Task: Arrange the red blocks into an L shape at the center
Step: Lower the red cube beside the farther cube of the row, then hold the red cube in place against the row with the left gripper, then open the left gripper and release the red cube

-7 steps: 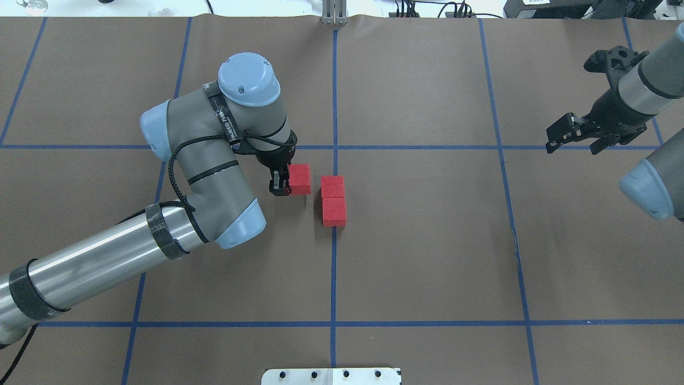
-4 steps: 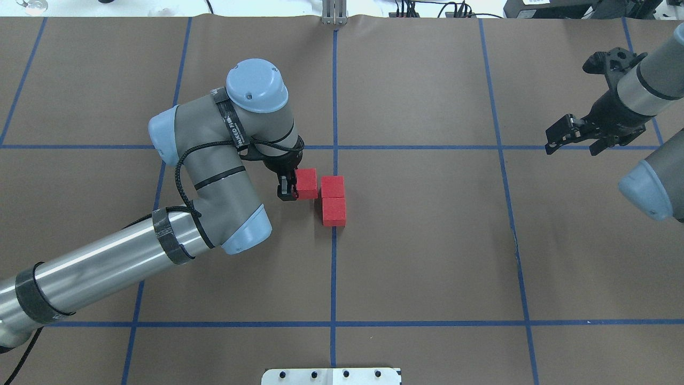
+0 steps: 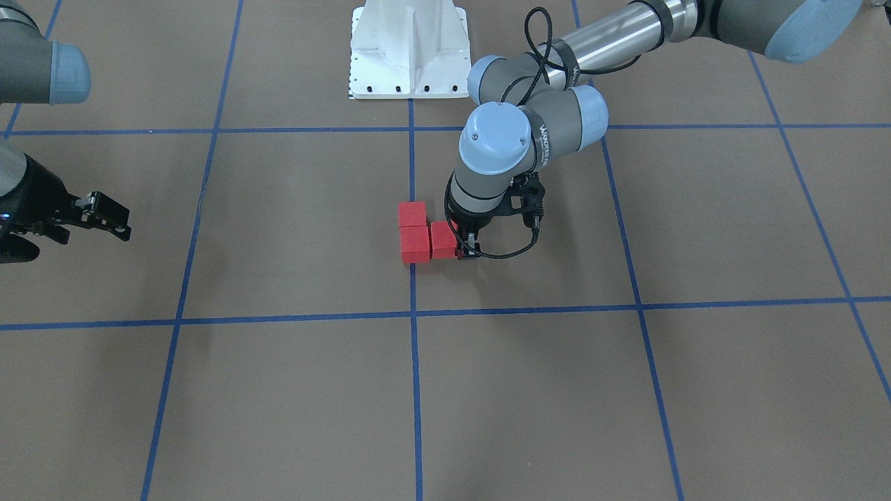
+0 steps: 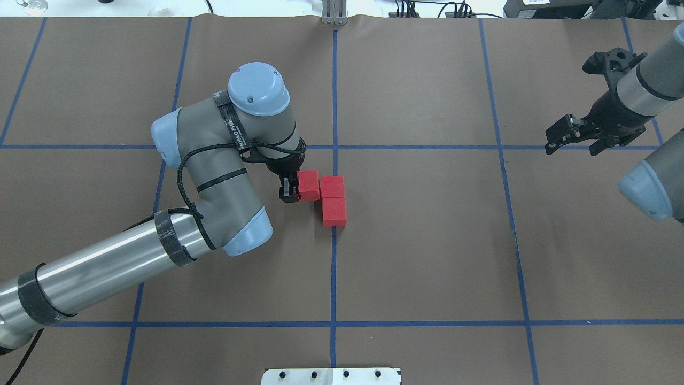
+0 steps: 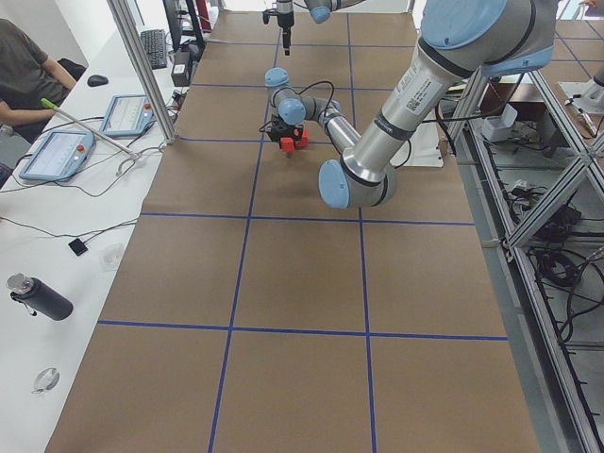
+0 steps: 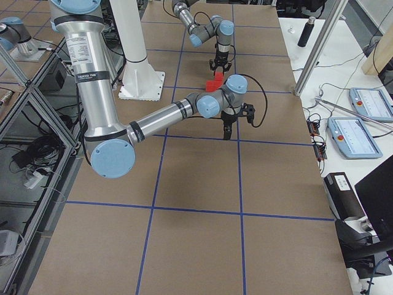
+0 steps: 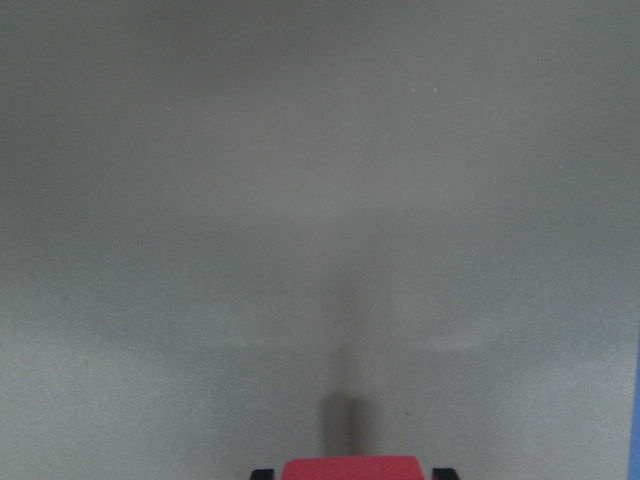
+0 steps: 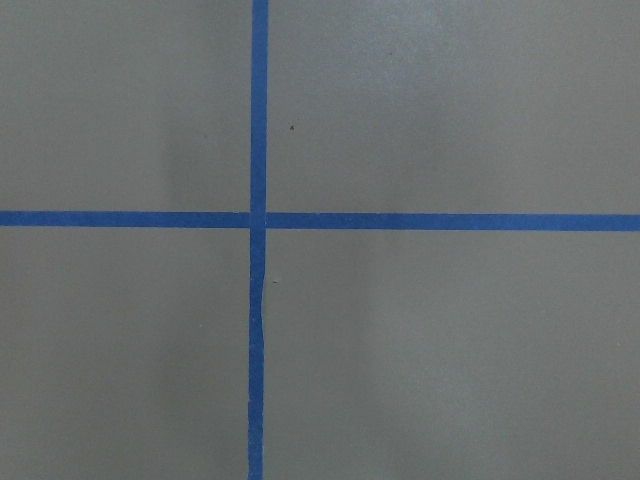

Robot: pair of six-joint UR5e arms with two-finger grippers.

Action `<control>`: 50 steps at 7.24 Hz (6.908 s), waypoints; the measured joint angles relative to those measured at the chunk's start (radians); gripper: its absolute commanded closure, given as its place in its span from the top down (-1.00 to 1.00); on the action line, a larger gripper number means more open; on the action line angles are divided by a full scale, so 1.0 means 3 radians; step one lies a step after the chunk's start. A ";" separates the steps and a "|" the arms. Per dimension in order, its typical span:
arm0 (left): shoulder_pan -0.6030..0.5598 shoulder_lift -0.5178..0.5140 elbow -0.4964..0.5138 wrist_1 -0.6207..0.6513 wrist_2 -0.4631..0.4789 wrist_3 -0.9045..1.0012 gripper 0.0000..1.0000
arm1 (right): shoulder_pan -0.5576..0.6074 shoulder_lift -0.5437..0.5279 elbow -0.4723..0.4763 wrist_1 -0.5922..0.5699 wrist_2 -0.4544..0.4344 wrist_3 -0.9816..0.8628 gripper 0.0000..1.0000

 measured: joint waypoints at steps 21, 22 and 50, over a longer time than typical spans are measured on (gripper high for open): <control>0.0057 -0.0016 0.0106 -0.0107 0.0002 0.0030 -1.00 | 0.0000 0.0000 -0.0003 0.0000 0.0000 0.0000 1.00; 0.0057 -0.0015 0.0107 -0.0107 0.0003 0.0030 -1.00 | -0.0001 0.0000 -0.0005 0.0000 0.0000 0.0000 1.00; 0.0233 0.0231 -0.0218 -0.0048 -0.0010 0.0015 1.00 | -0.0010 0.0000 -0.0009 0.0000 0.0000 0.0007 1.00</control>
